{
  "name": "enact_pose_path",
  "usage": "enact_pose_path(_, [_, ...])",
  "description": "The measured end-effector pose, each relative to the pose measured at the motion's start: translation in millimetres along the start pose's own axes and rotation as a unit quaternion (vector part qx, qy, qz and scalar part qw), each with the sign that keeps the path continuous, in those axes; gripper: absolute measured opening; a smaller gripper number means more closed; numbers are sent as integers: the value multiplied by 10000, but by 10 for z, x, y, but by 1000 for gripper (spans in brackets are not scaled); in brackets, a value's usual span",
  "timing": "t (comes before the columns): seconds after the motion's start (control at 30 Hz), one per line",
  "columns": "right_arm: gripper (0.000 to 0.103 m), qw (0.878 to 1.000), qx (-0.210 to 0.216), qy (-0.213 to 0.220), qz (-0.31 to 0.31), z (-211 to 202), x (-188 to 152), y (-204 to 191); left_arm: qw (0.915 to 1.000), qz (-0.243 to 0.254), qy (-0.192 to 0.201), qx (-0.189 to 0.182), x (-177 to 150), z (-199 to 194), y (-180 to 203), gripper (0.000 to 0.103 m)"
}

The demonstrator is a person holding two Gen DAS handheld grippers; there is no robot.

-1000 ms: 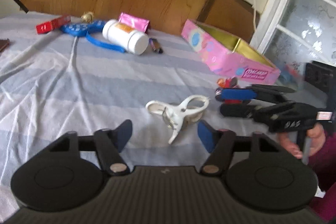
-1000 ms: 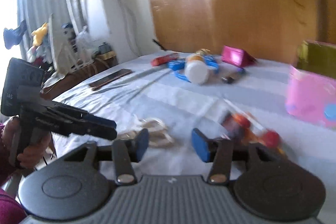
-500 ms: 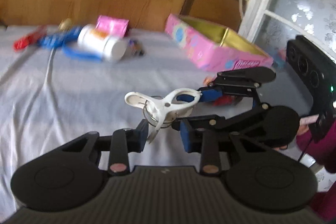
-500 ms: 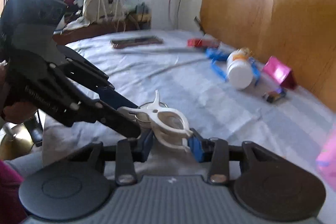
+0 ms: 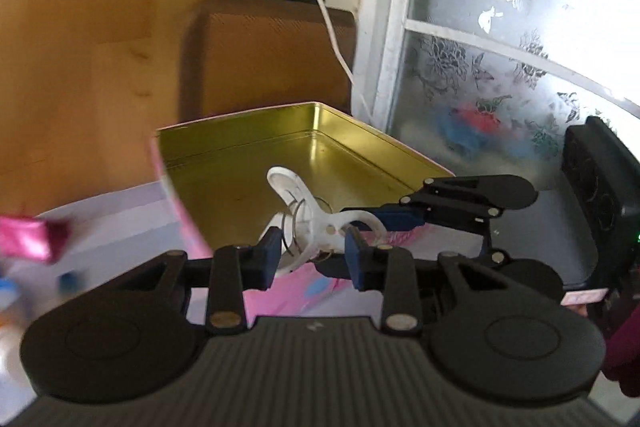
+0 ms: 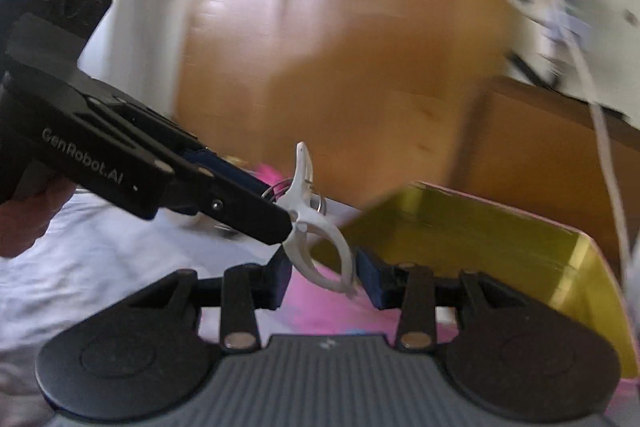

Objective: Organize rigid objects
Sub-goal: 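Carry the clip into the pink tin and open the right gripper, then move the right gripper to the white pill bottle and grasp it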

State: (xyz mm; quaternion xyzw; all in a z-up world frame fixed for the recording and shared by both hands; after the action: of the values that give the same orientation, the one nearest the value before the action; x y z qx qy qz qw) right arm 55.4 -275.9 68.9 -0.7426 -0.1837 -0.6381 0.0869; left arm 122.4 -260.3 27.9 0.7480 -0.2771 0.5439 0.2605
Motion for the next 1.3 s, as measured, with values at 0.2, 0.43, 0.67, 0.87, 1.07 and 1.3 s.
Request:
enact_pose_path(0.2, [43,9974,-674,-179,187,154,-194,499,9986,-194,-135,470,-22,486,41,73])
enact_pose_path(0.43, [58,9852,-1698,65,218,183,-260,742,9949,-308,28,955,-132,32,-154,77])
enact_pose_path(0.67, [56,9840,-1534,623,662,-94,8,624,9836,-949,151,1525,-583,-1061,-660,79])
enact_pose_path(0.87, [56,9925,-676,714,730,-48,276,-79,9530,-1378,180,2691,-1094,-2026,-1343,79])
enact_pose_path(1.07, [56,9936,203,346,1059,226,365,-822,9239,-1228,165,3620,-1327,-2635,-1798,79])
enact_pose_path(1.3, [57,9867,875,-159,1363,603,469,-1588,9134,-1921,436,3563,-1430,-2808,-1965,79])
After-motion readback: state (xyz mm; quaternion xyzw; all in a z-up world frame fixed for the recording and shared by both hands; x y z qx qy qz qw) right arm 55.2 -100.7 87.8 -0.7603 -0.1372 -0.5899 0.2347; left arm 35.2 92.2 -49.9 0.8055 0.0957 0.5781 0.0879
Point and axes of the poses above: each gripper's, at about its wrist camera, not at the fingertips, and z roughly the way its jaws point, y to its right, x to its top, the point moved 10 cm from there along z, roughly the way its jaws point, and after that the axes turned 12 degrees about y, right-handed, at the moved point
